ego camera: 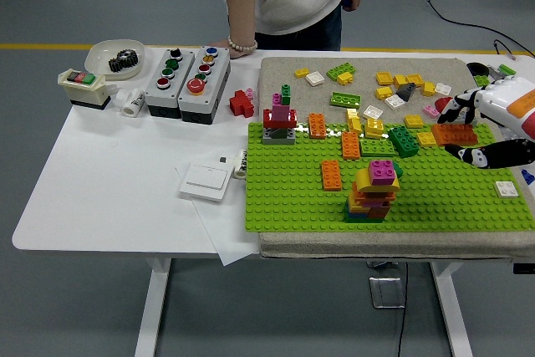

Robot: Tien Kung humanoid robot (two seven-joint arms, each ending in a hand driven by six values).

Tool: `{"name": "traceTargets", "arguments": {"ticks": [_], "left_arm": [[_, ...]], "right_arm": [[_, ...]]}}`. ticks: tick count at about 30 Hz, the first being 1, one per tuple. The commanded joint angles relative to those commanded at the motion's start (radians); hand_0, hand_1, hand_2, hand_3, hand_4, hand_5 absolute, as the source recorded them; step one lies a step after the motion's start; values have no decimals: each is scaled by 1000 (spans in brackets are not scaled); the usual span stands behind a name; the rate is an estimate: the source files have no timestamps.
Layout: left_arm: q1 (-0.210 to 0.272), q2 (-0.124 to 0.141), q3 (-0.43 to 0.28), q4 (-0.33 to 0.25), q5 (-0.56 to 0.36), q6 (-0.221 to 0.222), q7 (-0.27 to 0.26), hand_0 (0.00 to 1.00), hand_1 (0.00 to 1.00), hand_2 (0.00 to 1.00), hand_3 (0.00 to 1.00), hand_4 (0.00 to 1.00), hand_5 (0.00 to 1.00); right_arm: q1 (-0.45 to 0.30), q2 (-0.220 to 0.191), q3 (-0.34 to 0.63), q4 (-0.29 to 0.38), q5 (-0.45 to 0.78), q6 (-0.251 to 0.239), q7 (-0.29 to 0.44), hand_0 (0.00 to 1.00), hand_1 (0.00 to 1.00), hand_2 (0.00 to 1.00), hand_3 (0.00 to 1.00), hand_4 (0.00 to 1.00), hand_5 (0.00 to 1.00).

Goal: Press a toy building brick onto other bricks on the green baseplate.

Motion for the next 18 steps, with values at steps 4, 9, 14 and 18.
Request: {"name": "traceTargets", "arguments": {"ticks": [4,9,14,18], "left_arm": [[1,2,8,0,-11,3,-3,790,765,737,586,646,665],[1,5,20,0,-26,7,-7,796,766,739,586,647,665],[2,7,29,1,-39,10,-10,797,766,743,586,647,664],[1,8,33,1,-46,10,-11,797,766,743,586,647,664]], "right_arm": [[17,-11,-24,32,22,13,-14,403,462,562,530,680,292],[71,-24,-89,64,40,40,-47,402,462,560,532,687,299],[122,-17,-149,71,48,67,-80,400,464,562,535,700,311],[151,2,-182,72,49,76,-98,400,464,562,535,700,311]]}}
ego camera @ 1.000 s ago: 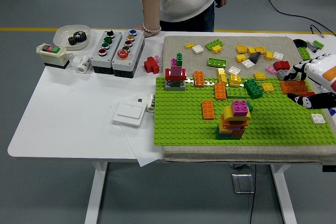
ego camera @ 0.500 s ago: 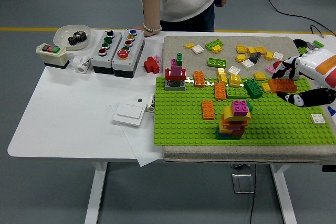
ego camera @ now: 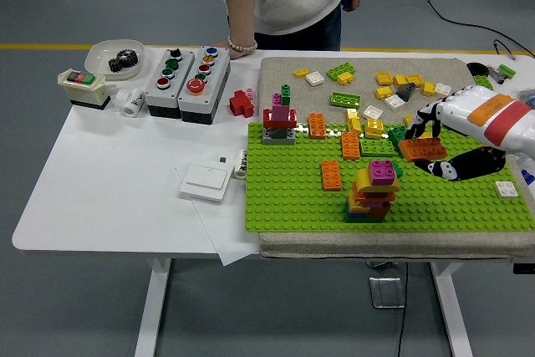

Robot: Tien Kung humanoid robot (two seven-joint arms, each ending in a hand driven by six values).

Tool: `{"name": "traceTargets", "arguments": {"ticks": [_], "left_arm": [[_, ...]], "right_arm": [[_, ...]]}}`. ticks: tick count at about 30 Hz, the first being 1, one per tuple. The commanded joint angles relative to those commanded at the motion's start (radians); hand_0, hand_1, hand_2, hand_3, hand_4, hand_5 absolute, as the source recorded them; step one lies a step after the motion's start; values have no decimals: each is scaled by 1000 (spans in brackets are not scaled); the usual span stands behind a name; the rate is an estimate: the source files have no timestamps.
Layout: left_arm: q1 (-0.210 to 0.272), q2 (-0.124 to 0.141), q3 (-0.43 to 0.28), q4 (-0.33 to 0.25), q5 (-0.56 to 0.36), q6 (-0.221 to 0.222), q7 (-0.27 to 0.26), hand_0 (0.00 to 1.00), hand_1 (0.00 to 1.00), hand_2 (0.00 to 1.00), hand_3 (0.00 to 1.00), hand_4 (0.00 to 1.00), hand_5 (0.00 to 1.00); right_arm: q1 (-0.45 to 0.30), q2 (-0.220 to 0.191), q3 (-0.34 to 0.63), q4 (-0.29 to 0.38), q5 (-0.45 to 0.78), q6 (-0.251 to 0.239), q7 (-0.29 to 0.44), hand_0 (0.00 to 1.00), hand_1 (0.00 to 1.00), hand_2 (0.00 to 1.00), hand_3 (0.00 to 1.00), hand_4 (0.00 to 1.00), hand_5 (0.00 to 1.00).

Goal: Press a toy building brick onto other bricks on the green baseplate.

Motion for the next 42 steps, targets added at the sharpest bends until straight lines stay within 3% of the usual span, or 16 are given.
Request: {"name": "traceTargets", "arguments": {"ticks": [10,23,42], "left_arm": [[1,2,3,0,1,-1,1,802,767,745,587,648,664],[2,4,5,0,-1,-1,1,804,767,744,586,649,666],[2,4,-4,-1,16,-4,6,807,767,745,586,650,664]], "right_arm": [[59,46,-68,11,6,2,-32,400,465,565,538,708,318],[82,72,-125,30,8,10,-57,395,466,569,541,726,341],[101,116,-158,-24,11,-4,-57,392,466,572,546,732,349]]}}
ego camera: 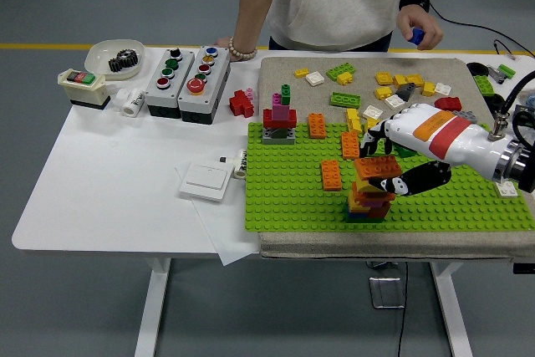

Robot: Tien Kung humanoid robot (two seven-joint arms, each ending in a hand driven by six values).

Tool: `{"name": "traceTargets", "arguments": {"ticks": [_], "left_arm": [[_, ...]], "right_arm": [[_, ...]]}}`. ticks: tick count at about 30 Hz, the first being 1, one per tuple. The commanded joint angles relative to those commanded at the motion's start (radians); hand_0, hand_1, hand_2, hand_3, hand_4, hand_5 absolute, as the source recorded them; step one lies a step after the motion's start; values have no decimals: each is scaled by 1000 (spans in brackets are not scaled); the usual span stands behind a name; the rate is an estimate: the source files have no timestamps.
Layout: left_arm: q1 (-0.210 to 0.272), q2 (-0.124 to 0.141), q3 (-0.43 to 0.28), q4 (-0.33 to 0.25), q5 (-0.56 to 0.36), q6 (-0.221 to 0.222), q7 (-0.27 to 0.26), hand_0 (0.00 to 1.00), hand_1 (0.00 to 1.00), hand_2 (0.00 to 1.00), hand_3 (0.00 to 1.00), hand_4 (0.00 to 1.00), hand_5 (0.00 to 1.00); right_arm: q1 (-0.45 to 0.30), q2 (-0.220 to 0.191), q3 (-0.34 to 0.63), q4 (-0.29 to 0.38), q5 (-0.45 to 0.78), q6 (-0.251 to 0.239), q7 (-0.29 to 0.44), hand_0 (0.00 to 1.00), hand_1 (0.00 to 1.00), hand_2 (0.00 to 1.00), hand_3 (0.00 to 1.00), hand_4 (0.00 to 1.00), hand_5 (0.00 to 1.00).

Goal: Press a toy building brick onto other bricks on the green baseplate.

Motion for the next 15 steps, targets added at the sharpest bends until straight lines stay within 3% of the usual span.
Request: {"name": "traceTargets", "arguments": {"ticks": [15], "left_arm": [[5,0,0,-1,5,2,0,807,770,747,586,651,662]], "right_arm": [[-9,9,1,-39,-3,-4,-1,389,466,572,547,735,354]]}}
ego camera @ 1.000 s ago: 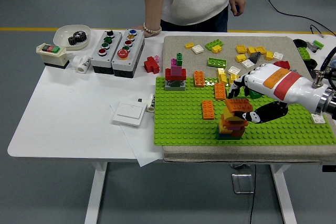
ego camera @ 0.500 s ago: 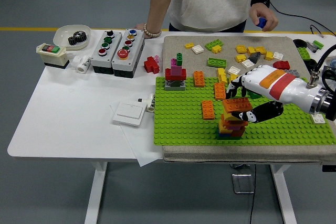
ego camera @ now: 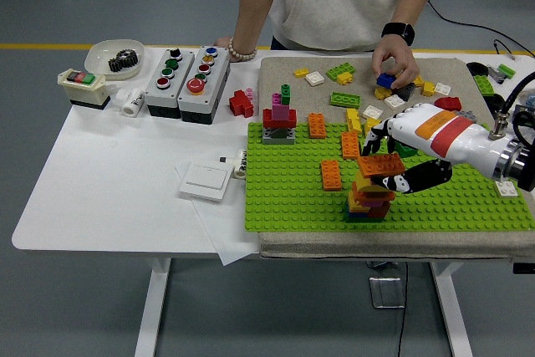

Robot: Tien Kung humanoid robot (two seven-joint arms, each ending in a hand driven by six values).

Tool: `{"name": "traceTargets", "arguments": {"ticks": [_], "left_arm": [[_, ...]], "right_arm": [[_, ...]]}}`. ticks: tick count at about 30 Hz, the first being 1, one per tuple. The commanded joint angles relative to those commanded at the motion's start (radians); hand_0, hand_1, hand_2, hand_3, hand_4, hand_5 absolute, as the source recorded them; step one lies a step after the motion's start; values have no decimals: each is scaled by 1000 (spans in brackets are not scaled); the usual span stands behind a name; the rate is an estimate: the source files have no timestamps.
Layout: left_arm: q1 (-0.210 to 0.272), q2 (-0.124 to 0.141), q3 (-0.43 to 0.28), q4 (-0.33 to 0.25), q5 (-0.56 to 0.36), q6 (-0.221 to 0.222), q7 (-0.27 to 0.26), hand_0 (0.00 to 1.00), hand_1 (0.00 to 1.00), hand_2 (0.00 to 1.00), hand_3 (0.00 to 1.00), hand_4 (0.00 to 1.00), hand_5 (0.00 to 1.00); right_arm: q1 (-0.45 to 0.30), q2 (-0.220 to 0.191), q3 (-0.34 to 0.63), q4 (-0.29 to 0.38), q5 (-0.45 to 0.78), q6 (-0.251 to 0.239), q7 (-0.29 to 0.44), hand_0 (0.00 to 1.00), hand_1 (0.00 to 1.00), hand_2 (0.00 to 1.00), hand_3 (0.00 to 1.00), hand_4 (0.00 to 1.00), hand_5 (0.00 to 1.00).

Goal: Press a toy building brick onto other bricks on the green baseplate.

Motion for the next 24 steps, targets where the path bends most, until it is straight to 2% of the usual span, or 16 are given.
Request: {"name": "traceTargets", "arguments": {"ticks": [24], "left_arm": [[-3,-2,-7,-1,8,-1,1,808,769,748,586,651,661]], "right_arm": [[-8,-1,14,-8,-3,0,1,386,466,572,548,739,360]]}}
